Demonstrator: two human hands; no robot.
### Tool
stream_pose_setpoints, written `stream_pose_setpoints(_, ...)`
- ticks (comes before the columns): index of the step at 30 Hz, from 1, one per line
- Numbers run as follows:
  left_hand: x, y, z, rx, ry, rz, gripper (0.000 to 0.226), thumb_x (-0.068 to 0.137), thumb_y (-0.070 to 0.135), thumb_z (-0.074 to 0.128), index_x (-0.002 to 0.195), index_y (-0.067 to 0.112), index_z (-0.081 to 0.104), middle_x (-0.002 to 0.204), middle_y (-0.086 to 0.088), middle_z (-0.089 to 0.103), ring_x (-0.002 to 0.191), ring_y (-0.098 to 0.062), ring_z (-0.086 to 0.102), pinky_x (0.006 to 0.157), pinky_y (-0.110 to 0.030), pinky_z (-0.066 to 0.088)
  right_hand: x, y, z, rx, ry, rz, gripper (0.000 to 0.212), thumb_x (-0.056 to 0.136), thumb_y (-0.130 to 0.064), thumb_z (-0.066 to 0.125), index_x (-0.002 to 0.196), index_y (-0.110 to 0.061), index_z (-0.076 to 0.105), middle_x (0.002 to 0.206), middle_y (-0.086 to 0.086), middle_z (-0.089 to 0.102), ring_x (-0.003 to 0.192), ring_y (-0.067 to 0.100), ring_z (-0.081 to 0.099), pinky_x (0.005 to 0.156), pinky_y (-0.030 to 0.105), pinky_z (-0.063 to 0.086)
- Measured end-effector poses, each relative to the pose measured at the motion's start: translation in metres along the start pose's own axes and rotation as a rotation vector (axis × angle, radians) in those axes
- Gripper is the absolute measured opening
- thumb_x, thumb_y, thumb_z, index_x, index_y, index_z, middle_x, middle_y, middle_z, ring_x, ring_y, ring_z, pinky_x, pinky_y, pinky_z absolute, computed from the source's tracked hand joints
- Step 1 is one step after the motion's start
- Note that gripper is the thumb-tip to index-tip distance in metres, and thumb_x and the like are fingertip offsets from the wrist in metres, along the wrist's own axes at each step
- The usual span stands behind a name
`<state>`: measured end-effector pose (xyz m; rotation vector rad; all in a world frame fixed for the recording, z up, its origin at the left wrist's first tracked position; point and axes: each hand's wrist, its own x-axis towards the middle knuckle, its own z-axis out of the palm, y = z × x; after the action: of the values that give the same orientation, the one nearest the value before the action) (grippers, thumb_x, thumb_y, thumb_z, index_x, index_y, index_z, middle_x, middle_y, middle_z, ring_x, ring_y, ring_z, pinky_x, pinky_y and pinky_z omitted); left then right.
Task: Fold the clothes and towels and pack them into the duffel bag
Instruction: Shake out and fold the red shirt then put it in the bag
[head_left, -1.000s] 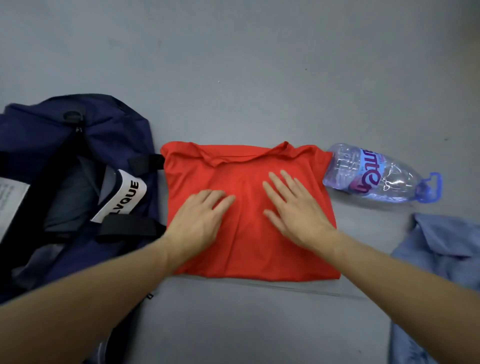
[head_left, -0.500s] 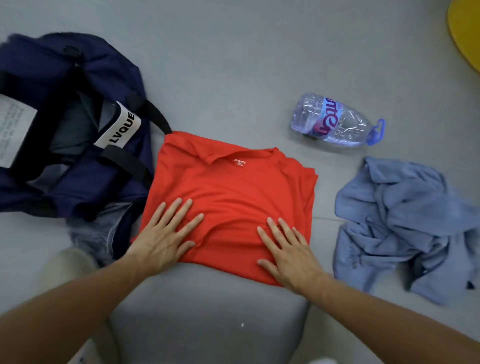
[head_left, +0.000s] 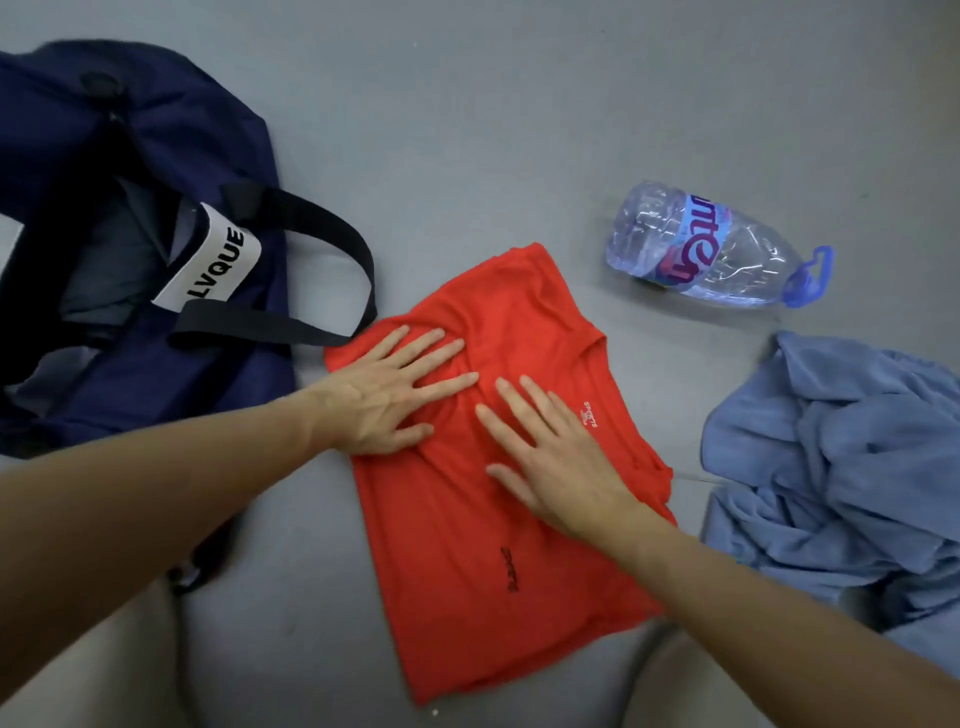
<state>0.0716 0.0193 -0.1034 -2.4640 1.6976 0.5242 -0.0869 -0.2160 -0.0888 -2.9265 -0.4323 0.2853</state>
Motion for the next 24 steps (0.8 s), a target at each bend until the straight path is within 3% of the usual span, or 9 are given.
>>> stream_pose_setpoints(3, 0.016, -0.016, -0.013, 0.083, 0.028, 0.031, 0.079, 0.098, 0.057, 0.039, 0.159, 0.036, -0.007, 0.168, -0.010, -0.010, 0.154, -0.032, -0.008, 0.124, -0.055, 0.003, 0.032, 0.022, 0.002, -0.078, -0.103, 0.110, 0.072, 0.095, -0.062, 0.033, 0.158, -0.029, 0.020, 0.167, 0.006, 0.013, 0.154, 0.031, 0.009, 0.121, 0.055, 0.017)
stream_pose_setpoints(8, 0.023, 0.002, -0.023, 0.031, 0.172, -0.218, 0.082, 0.092, 0.042, 0.059, 0.160, 0.025, 0.017, 0.167, -0.015, 0.011, 0.153, -0.035, 0.011, 0.122, -0.055, 0.016, 0.052, 0.021, 0.009, -0.050, -0.093, 0.342, 0.074, 0.096, -0.067, 0.028, 0.159, -0.033, 0.010, 0.167, 0.003, 0.009, 0.154, 0.028, 0.005, 0.121, 0.056, 0.014)
stream_pose_setpoints(10, 0.009, 0.031, -0.008, -0.078, 0.225, -0.285, 0.073, 0.096, 0.038, 0.050, 0.160, 0.022, 0.019, 0.167, -0.013, 0.013, 0.154, -0.032, 0.012, 0.123, -0.053, 0.017, 0.058, 0.012, 0.012, -0.021, -0.076, 0.404, 0.074, 0.097, -0.066, 0.026, 0.159, -0.033, 0.006, 0.168, 0.002, 0.005, 0.154, 0.028, 0.001, 0.121, 0.057, 0.010)
stream_pose_setpoints(13, -0.023, 0.053, 0.025, -0.154, 0.159, -0.339, 0.069, 0.102, 0.054, 0.028, 0.161, 0.024, 0.010, 0.168, -0.011, 0.007, 0.155, -0.030, 0.006, 0.122, -0.054, 0.018, 0.067, 0.007, 0.008, 0.017, -0.099, 0.434, 0.075, 0.097, -0.066, 0.025, 0.159, -0.033, 0.000, 0.168, 0.002, -0.004, 0.154, 0.029, -0.007, 0.121, 0.059, 0.005)
stream_pose_setpoints(16, -0.028, 0.036, 0.035, -0.095, 0.073, -0.272, 0.073, 0.099, 0.065, 0.018, 0.161, 0.028, 0.001, 0.168, -0.013, 0.000, 0.155, -0.032, -0.003, 0.123, -0.053, 0.007, 0.056, 0.010, -0.004, -0.017, -0.086, 0.346, 0.078, 0.095, -0.067, 0.032, 0.160, -0.032, 0.004, 0.168, 0.001, -0.002, 0.154, 0.029, -0.003, 0.121, 0.057, 0.010)
stream_pose_setpoints(19, -0.029, 0.025, 0.016, -0.062, -0.024, -0.224, 0.079, 0.094, 0.075, 0.011, 0.157, 0.035, -0.014, 0.167, -0.012, -0.011, 0.154, -0.035, -0.009, 0.123, -0.057, 0.004, 0.012, 0.014, -0.013, -0.132, -0.114, 0.135, 0.082, 0.091, -0.065, 0.047, 0.159, -0.026, 0.021, 0.167, 0.006, 0.011, 0.153, 0.033, 0.008, 0.117, 0.060, 0.021)
stream_pose_setpoints(22, -0.055, 0.035, -0.003, -0.026, 0.031, -0.147, 0.080, 0.096, 0.073, 0.018, 0.160, 0.031, -0.005, 0.167, -0.014, -0.005, 0.154, -0.037, -0.004, 0.123, -0.058, 0.010, -0.042, 0.028, -0.020, -0.247, -0.153, -0.157, 0.080, 0.090, -0.063, 0.047, 0.157, -0.022, 0.028, 0.165, 0.010, 0.021, 0.151, 0.035, 0.018, 0.117, 0.059, 0.024)
stream_pose_setpoints(24, -0.083, 0.046, -0.015, 0.016, 0.049, -0.034, 0.078, 0.099, 0.068, 0.026, 0.161, 0.029, 0.000, 0.167, -0.015, 0.000, 0.154, -0.037, 0.001, 0.123, -0.055, 0.011, -0.074, 0.036, -0.029, -0.280, -0.134, -0.230, 0.077, 0.092, -0.062, 0.041, 0.157, -0.022, 0.029, 0.164, 0.011, 0.023, 0.150, 0.034, 0.022, 0.116, 0.056, 0.025)
